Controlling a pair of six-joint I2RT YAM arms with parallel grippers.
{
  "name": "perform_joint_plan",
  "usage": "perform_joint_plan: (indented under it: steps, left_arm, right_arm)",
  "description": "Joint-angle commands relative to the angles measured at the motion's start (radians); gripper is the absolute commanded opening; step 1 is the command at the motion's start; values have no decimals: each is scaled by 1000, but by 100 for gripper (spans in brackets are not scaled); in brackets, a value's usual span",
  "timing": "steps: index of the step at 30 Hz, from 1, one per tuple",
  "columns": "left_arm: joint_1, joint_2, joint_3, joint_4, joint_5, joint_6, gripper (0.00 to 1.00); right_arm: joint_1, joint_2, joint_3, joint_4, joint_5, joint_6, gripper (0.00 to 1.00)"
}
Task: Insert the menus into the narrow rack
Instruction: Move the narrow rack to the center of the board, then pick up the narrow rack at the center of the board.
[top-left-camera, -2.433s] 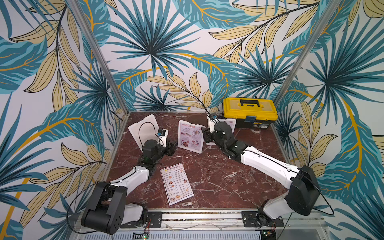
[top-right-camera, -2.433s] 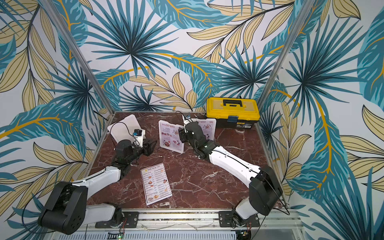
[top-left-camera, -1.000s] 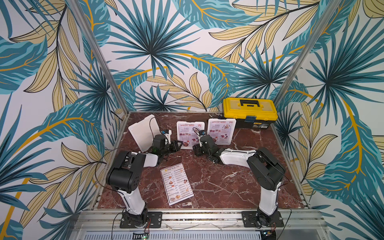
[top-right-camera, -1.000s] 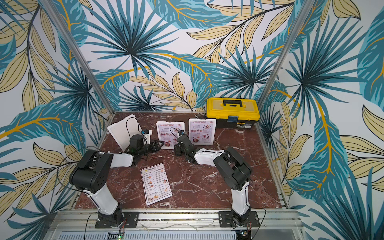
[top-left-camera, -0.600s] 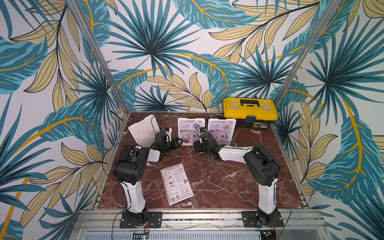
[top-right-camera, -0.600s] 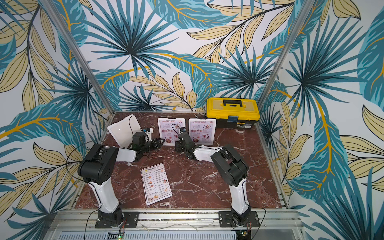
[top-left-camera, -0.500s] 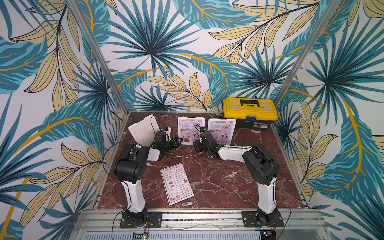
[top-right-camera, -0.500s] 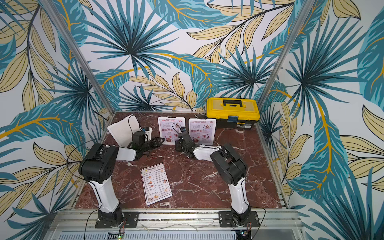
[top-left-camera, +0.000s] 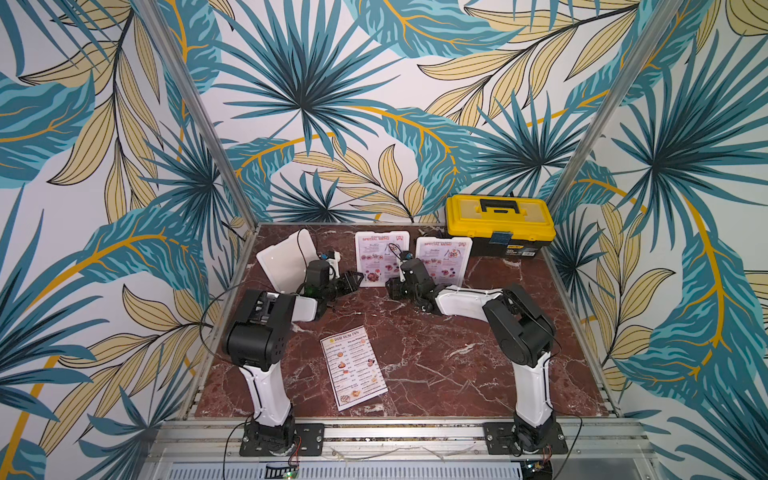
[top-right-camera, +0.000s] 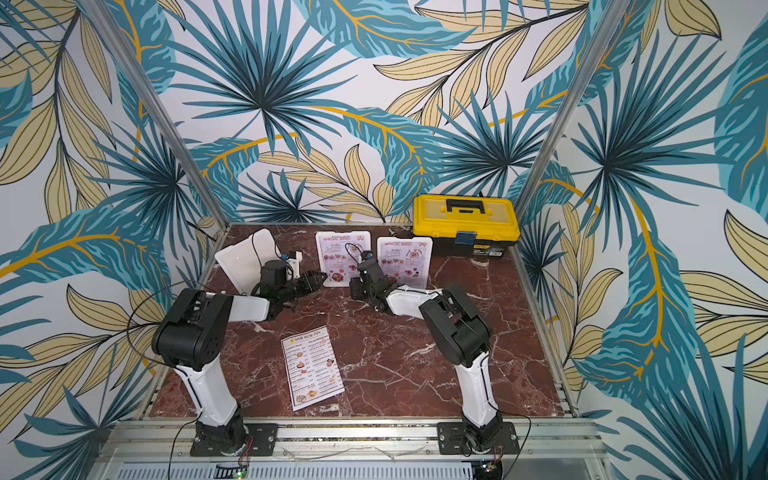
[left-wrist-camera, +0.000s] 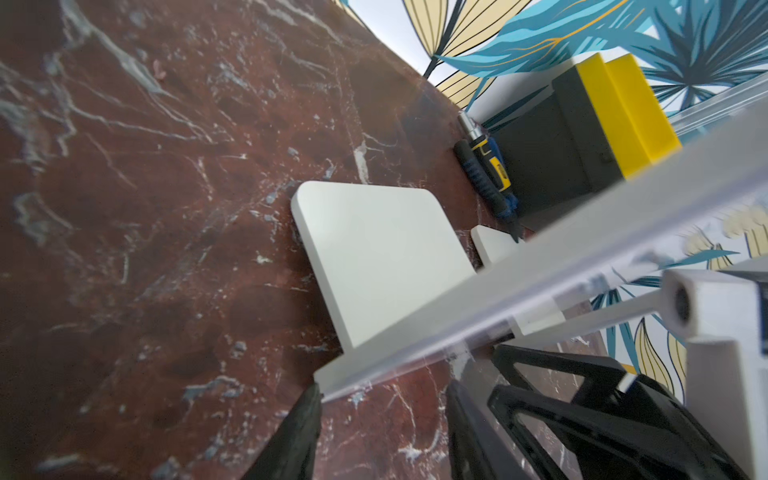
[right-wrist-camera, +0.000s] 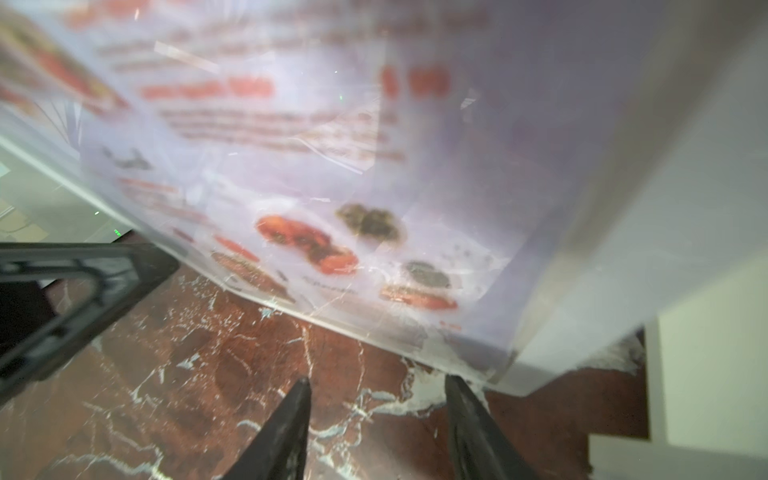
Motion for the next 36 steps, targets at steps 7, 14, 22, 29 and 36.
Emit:
perform_joint_plan:
  steps: [7, 14, 22, 29, 36]
  left_arm:
    - [10, -451, -257, 16, -102, 76, 55]
    - [60, -806, -464, -10, -331, 73, 60]
    - [74, -1270, -569, -354, -564, 93, 76]
    - [187, -1109, -464, -356, -645, 81, 89]
    - [356, -826, -250, -355, -622, 47, 90]
  right_arm:
    - [37, -183, -167, 168, -119, -83, 63]
    - [67, -200, -188, 249, -261, -148, 69]
    - [105, -128, -38, 178, -347, -202, 72]
    - [110, -170, -56, 198, -394, -175, 72]
    - [109, -414, -345, 290, -378, -182, 73]
